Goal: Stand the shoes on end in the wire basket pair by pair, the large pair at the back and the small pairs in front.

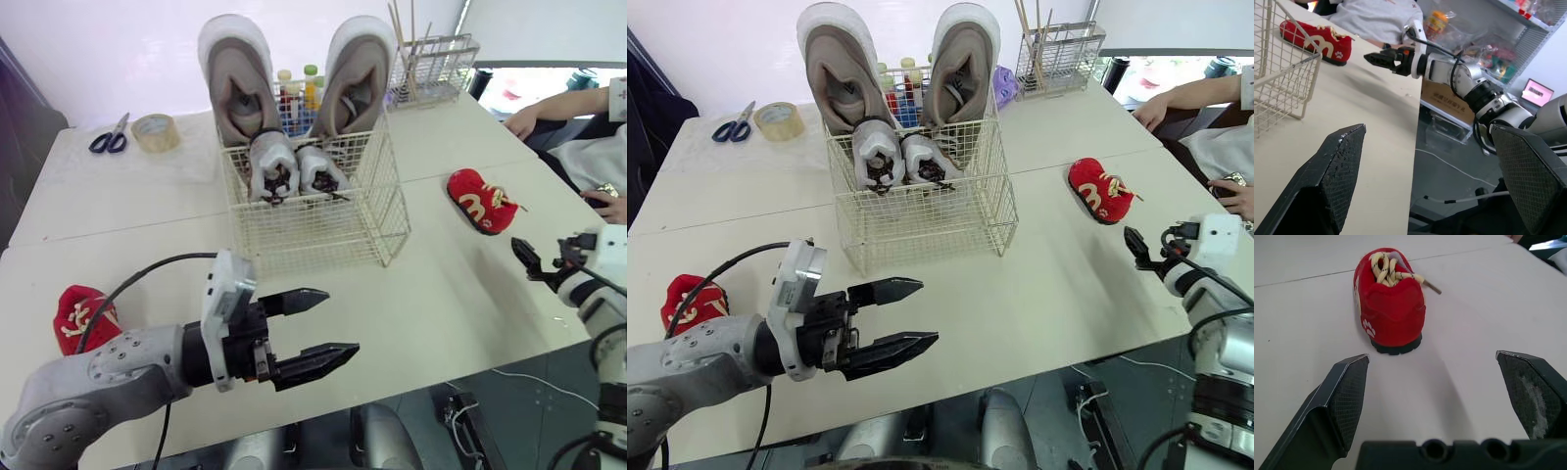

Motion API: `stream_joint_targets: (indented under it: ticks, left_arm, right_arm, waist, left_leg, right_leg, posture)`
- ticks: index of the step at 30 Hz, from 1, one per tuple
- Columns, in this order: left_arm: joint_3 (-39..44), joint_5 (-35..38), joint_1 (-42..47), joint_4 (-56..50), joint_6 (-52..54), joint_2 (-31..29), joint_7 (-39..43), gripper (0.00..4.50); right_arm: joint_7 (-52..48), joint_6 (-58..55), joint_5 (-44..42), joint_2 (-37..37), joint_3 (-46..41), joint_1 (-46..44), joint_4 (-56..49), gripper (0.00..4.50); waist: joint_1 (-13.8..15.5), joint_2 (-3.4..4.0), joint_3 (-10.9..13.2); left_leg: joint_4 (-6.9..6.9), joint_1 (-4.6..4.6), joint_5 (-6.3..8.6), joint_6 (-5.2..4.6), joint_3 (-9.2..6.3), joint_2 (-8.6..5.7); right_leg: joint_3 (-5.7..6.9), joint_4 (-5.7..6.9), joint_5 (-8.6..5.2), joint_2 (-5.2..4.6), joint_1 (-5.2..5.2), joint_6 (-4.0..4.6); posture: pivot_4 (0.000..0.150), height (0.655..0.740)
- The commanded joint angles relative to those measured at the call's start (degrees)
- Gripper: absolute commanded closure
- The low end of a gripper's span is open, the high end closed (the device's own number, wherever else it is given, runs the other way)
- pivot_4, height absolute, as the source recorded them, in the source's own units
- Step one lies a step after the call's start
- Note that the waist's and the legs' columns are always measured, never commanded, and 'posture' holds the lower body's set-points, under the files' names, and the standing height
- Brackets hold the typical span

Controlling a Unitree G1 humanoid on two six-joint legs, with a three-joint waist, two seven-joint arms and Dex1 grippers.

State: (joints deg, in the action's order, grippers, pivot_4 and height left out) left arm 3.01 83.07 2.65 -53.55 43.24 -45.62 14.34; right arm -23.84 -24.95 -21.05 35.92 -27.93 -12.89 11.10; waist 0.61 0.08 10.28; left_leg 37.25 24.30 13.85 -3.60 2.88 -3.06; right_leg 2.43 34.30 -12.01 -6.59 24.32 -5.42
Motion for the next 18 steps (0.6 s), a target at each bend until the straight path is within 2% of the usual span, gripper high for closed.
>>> stream_joint_targets:
  ticks: [1,10,18]
  left_arm:
    - [0.86,1.19,-0.67,-2.36,-1.93,-0.83,-1.61,0.24]
    - [0.59,0.95,-2.83,-3.48,-3.59,-2.02,-3.68,0.24]
    - [0.36,0.21,-2.89,-2.97,-4.10,-2.28,-4.18,0.24]
  right_arm:
    - [0.56,4.40,1.31,-0.98,1.03,-2.50,2.84,0.00]
    - [2.11,11.27,3.20,-2.63,3.18,-8.62,14.42,0.00]
    - [2.13,19.17,3.64,-3.03,3.88,-19.24,32.89,0.00]
  waist:
    - [0.02,0.00,0.00]
    - [-0.04,0.02,-0.01]
    - [-0.05,0.02,0.00]
  left_leg:
    - [0.00,0.00,0.00,0.00,0.00,0.00]
    - [0.02,0.00,0.00,0.01,0.00,0.00]
    - [0.01,-0.01,-0.03,0.03,0.00,0.00]
  right_leg:
    - [0.00,0.00,0.00,0.00,0.00,0.00]
    - [0.00,-0.01,0.00,0.03,-0.02,0.01]
    - [-0.01,-0.01,0.00,0.06,-0.02,0.01]
  posture:
    - [0.150,0.7400]
    - [0.150,0.7400]
    - [0.150,0.7400]
